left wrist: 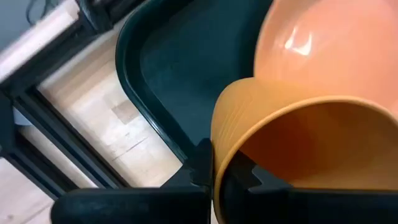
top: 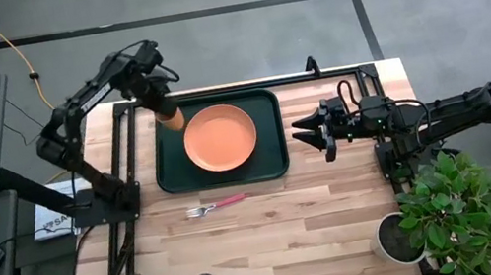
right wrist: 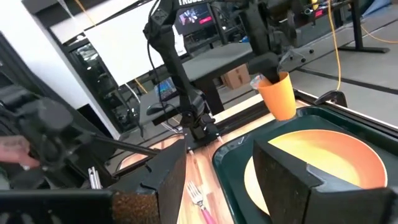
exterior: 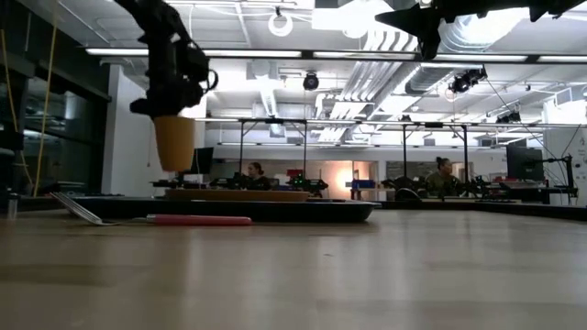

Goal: Pick and place plate/cup/fork/spoon on tray
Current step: Put the orange cup on the black serving tray

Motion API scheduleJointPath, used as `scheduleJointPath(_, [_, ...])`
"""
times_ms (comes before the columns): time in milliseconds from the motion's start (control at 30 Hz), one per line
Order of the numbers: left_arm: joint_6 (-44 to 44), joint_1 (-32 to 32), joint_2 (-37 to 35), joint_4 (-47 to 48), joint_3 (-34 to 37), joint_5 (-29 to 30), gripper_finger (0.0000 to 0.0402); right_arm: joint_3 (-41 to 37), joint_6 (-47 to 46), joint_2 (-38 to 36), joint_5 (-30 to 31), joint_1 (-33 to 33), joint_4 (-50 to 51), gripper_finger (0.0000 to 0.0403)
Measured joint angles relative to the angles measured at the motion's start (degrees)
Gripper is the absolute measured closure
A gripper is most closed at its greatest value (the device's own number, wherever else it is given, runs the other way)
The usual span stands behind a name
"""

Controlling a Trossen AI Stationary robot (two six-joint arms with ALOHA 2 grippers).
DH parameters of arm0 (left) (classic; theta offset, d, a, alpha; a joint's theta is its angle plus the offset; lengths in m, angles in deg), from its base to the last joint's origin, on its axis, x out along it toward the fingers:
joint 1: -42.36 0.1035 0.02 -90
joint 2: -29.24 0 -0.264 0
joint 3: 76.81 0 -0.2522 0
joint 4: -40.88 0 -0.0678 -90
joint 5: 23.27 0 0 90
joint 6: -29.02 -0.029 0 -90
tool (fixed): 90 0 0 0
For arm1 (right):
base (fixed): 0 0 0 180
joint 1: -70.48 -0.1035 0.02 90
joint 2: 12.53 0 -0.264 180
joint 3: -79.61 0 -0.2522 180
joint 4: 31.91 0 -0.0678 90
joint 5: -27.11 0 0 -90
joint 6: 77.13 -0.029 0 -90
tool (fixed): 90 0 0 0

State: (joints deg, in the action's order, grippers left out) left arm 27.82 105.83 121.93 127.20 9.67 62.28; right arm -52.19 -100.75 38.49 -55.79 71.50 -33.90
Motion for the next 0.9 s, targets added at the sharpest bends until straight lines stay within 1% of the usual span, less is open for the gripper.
scheduleJointPath(100, [1.61,0.83,3.28,-0.42,-0.01,0.21,0.0401,0.0,-1.03,0.0,0.6,0.0,-0.01,0.0226])
scheduleJointPath(200, [3.74,1.39,4.78,-1.53,-0.01,1.3,0.0401,0.0,-1.88,0.0,0.98,0.0,-0.02,0.0226])
scheduleJointPath(333, [6.29,1.68,4.89,-5.26,-0.01,3.71,0.0401,0.0,-1.88,0.0,1.0,0.0,0.0,0.0226])
scheduleJointPath(500, [9.41,3.41,5.42,-7.63,0.68,3.45,0.0401,0.0,-1.88,0.0,1.01,0.0,-0.02,0.0226])
scheduleJointPath(567, [10.07,3.5,5.79,-9.0,1.6,4.17,0.0401,0.0,-1.88,0.0,1.35,0.0,-0.02,0.0226])
scheduleJointPath(667, [13.37,3.3,5.64,-12.06,2.45,4.67,0.0401,0.0,-1.88,0.0,2.1,0.0,-0.05,0.0226])
scheduleJointPath(767, [16.12,3.41,5.64,-12.55,3.83,4.23,0.0401,0.0,-1.88,0.0,2.39,0.0,-0.44,0.0226])
scheduleJointPath(900, [16.71,3.34,5.64,-12.16,6.9,3.85,0.0401,0.0,-1.61,0.0,2.4,0.0,-0.92,0.0226])
